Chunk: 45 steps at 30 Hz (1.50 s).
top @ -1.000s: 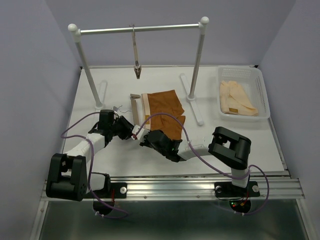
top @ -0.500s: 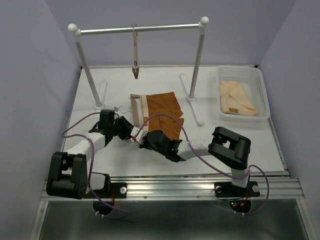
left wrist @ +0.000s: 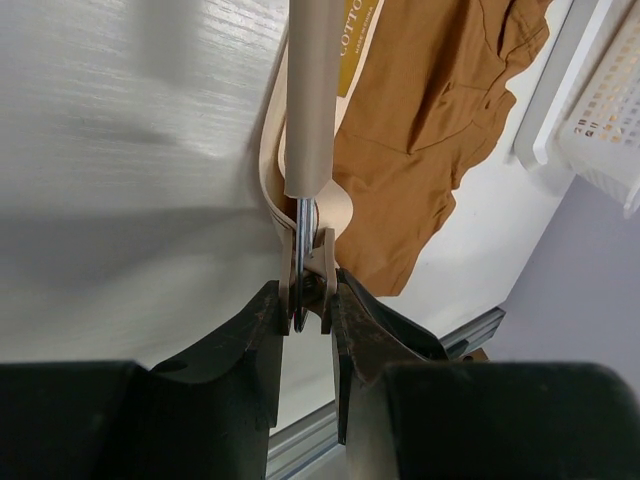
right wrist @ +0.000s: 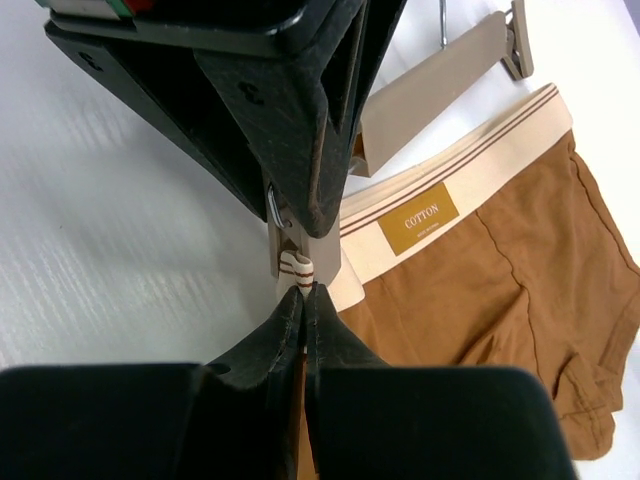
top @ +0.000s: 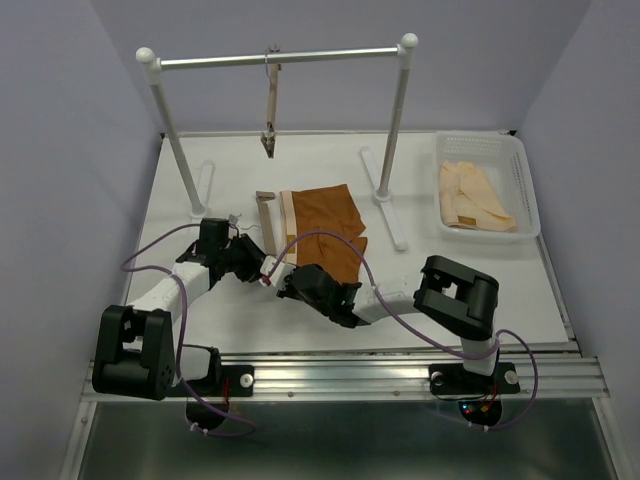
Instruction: Clip the underwear to the hanger
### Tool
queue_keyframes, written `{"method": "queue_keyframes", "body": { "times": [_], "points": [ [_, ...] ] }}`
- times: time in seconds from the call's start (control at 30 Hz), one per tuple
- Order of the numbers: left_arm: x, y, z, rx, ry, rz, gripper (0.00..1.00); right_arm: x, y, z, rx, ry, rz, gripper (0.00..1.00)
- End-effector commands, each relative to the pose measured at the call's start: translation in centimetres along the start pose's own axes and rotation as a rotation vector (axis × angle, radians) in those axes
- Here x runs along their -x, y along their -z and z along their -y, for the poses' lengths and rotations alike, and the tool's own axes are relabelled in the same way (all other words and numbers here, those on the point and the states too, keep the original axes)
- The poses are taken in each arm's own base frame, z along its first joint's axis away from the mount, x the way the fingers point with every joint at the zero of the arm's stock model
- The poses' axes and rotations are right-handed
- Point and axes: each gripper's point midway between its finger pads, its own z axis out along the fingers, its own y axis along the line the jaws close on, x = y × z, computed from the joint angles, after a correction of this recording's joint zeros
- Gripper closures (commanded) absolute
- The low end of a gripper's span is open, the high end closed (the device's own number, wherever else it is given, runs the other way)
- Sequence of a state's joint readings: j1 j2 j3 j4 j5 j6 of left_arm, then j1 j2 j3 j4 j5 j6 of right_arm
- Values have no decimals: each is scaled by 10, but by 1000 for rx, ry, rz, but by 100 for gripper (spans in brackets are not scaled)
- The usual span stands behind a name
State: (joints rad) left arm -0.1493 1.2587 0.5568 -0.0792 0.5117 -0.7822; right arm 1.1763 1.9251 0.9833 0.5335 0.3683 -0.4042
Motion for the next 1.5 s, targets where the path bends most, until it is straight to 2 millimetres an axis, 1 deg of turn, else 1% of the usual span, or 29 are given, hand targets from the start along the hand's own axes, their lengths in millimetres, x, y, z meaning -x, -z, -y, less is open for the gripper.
{"method": "queue_keyframes", "body": {
  "times": [0.0,0.23,0.37,0.47,0.53,0.57,0.63,0.67,0.9,0.93,1.13,1.27,1.33,1.4,1.43,1.47],
  "points": [
    [-4,11,2,39,-1,-25,100,18,-4,23,-123,2,33,99],
    [-5,12,4,38,11,-37,100,28,-8,21,-139,-23,71,99],
    [-7,9,2,42,18,-49,100,42,-7,22,-130,-44,127,99],
    [-9,6,2,31,27,-64,100,47,-7,20,-111,-47,146,99],
    [-10,4,1,30,37,-71,100,48,-7,16,-89,-40,151,99],
    [-10,4,2,26,38,-71,100,50,-6,8,-61,-34,154,99],
    [-10,4,3,23,41,-71,100,52,-7,3,-35,-42,162,99],
    [-9,4,4,21,42,-69,100,53,-7,-3,2,-36,165,99],
    [-8,4,7,3,46,-59,100,54,-6,-15,69,-55,168,99],
    [-8,4,7,-1,44,-60,100,54,-6,-15,70,-61,168,99],
    [-8,7,6,4,30,-47,100,47,-7,0,-25,-92,134,99],
    [-7,9,8,-10,7,-38,100,46,-6,2,-41,-114,131,99],
    [-10,10,11,-23,-20,-56,100,49,-6,4,-46,-118,137,99],
    [-13,11,5,7,-21,-76,77,49,-6,6,-59,-118,135,99],
    [-13,10,4,8,-23,-81,68,49,-6,7,-60,-118,134,99],
    [-14,10,4,5,-24,-82,55,48,-6,8,-66,-119,132,99]
  ]
}}
